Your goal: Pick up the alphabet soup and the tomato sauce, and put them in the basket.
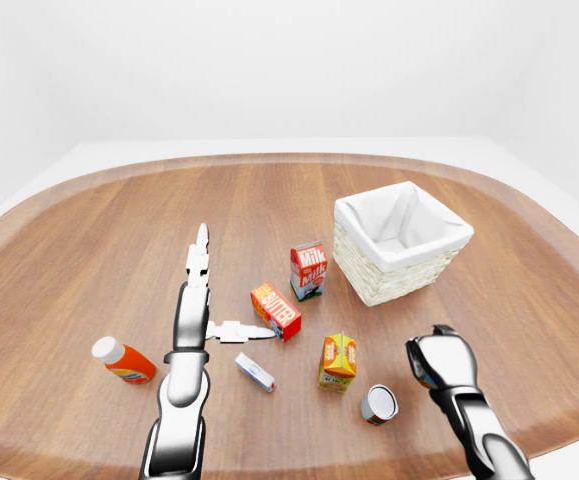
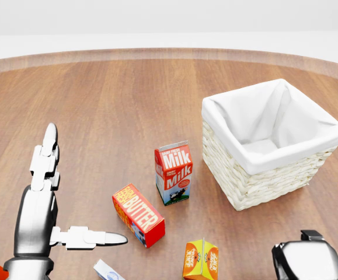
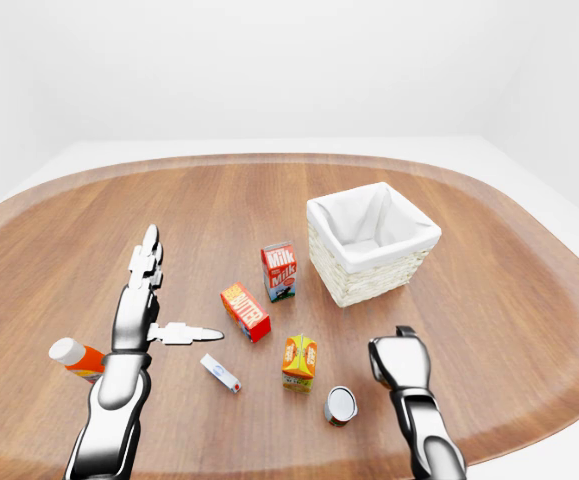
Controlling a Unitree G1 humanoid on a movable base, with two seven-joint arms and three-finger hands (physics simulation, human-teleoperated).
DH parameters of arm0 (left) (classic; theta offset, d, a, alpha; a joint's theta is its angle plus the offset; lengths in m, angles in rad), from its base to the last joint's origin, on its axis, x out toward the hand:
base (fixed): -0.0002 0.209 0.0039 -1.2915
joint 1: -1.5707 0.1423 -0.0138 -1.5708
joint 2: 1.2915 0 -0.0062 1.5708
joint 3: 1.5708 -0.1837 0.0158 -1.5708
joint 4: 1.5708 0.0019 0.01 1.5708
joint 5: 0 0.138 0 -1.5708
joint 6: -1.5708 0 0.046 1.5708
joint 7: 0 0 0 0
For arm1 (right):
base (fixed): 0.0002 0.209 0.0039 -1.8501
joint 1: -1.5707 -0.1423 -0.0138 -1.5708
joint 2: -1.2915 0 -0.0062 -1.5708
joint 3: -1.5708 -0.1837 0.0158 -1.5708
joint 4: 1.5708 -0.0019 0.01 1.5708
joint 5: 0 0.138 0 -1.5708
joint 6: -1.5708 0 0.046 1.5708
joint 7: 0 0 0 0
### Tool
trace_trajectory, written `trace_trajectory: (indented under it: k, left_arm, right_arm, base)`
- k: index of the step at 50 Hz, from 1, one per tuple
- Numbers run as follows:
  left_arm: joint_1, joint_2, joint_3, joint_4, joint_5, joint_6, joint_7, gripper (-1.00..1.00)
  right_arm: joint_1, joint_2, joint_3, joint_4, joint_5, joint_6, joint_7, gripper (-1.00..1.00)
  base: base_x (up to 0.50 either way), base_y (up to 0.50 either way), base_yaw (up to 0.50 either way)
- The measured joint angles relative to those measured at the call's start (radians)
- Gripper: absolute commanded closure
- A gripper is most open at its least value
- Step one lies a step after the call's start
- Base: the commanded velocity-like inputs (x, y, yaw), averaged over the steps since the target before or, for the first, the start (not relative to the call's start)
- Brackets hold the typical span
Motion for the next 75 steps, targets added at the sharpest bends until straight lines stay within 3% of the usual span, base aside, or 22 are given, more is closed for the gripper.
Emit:
trace_trajectory:
  k: [12, 48, 60, 75]
  left_arm:
    - [0.000, 0.000, 0.000, 0.000, 0.000, 0.000, 0.000, -1.00]
    - [-0.001, 0.000, 0.000, 0.000, 0.000, 0.000, 0.000, -1.00]
    - [-0.004, -0.001, 0.001, -0.001, -0.002, 0.000, 0.002, -1.00]
    - [-0.004, 0.000, 0.000, 0.002, -0.004, 0.000, 0.001, -1.00]
  right_arm:
    - [0.049, 0.041, -0.083, -0.165, 0.087, 0.000, 0.067, 1.00]
    - [0.118, 0.221, -0.270, -0.652, 0.544, 0.000, 0.351, 1.00]
    - [0.119, 0.268, -0.283, -0.791, 0.663, 0.000, 0.400, 1.00]
    - [0.069, 0.276, -0.246, -0.865, 0.732, 0.000, 0.382, 1.00]
  base:
    - [0.00, 0.00, 0.00]
    - [0.00, 0.00, 0.00]
    - [0.00, 0.00, 0.00]
    - [0.00, 0.00, 0.00]
